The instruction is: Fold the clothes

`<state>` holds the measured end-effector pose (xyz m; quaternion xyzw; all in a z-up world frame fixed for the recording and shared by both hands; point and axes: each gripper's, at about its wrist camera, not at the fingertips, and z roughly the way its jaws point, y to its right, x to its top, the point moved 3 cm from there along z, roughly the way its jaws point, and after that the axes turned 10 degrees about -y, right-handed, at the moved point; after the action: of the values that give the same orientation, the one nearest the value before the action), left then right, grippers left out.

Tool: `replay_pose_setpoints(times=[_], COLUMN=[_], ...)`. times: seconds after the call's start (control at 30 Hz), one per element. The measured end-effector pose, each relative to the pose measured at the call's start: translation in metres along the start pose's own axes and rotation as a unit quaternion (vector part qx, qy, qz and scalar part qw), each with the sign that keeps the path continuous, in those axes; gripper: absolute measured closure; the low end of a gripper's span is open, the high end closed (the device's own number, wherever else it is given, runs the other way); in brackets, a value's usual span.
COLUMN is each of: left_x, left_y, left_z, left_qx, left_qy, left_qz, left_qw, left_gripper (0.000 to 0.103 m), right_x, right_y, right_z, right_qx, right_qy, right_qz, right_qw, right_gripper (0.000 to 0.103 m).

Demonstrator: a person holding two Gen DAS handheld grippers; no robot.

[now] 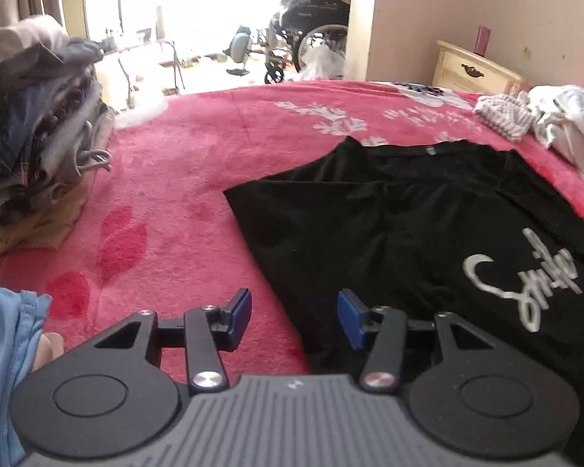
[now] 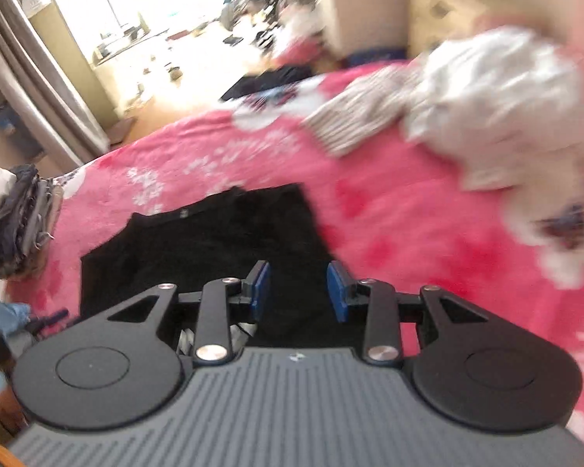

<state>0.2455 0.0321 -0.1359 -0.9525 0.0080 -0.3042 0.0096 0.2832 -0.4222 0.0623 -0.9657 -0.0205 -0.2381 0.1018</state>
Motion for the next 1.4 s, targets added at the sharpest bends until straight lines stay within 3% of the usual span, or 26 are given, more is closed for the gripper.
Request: replay_pose_setpoints(times=[0.13, 0.27, 0.37, 0.47, 0.5, 0.6, 0.73, 0.83, 1.0, 1.23, 1.4], left_x=[0.0, -0.001, -0.001, -0.002, -0.003, -0.006, -0.013, -0.019, -0.026, -0.037, -0.043], left_y=[0.008, 0.016, 0.021, 0.04, 0.047, 0.069, 0.092, 0.109, 0.137, 0.16, 0.168], left_z=[-0.013, -0.026, -0.035, -0.061, -0.07, -0.087, -0.102, -0.107, -0.109, -0.119, -0.132], left_qx=[0.012, 0.024, 0.034, 0.021, 0.016, -0.005, -0.038, -0.043, -0.069, -0.141, -0.163], left_qy=[0.001, 0.002, 0.003, -0.008, -0.013, -0.016, -0.012, -0.028, -0.041, -0.043, -0.025], left_qz=[0.003, 0.006, 0.008, 0.019, 0.022, 0.034, 0.031, 0.028, 0.054, 0.049, 0.056], left_qw=[0.9999, 0.9997, 0.9994, 0.9996, 0.9996, 0.9993, 0.9987, 0.9983, 0.9953, 0.9878, 0.9847], left_gripper=[0.051, 0.051, 0.051, 0.045, 0.041, 0.035, 0.021, 0.014, 0.012, 0.008, 0.002], right_x=[-0.037, -0.072, -0.084, -0.083, -0.082, -0.079, -0.082, -0.088, -0.102, -0.122, -0.137], right_y=[0.029, 0.057, 0.077, 0.084, 0.085, 0.09, 0.098, 0.105, 0.114, 0.13, 0.122], right_z=[-0.038, -0.035, -0.036, -0.047, -0.052, -0.072, -0.088, -0.092, -0.093, -0.112, -0.129], right_qx=[-0.013, 0.011, 0.033, 0.047, 0.043, 0.04, 0.035, 0.033, 0.077, 0.052, 0.026], right_qy=[0.049, 0.109, 0.143, 0.156, 0.157, 0.172, 0.21, 0.227, 0.202, 0.23, 0.247], right_qz=[0.031, 0.025, 0.032, 0.005, -0.01, -0.055, -0.071, -0.071, -0.057, -0.011, -0.036], right_qw=[0.998, 0.994, 0.989, 0.987, 0.987, 0.983, 0.974, 0.971, 0.975, 0.972, 0.968], right_gripper=[0.058, 0.057, 0.049, 0.028, 0.015, 0.001, 0.001, 0.001, 0.001, 0.001, 0.001])
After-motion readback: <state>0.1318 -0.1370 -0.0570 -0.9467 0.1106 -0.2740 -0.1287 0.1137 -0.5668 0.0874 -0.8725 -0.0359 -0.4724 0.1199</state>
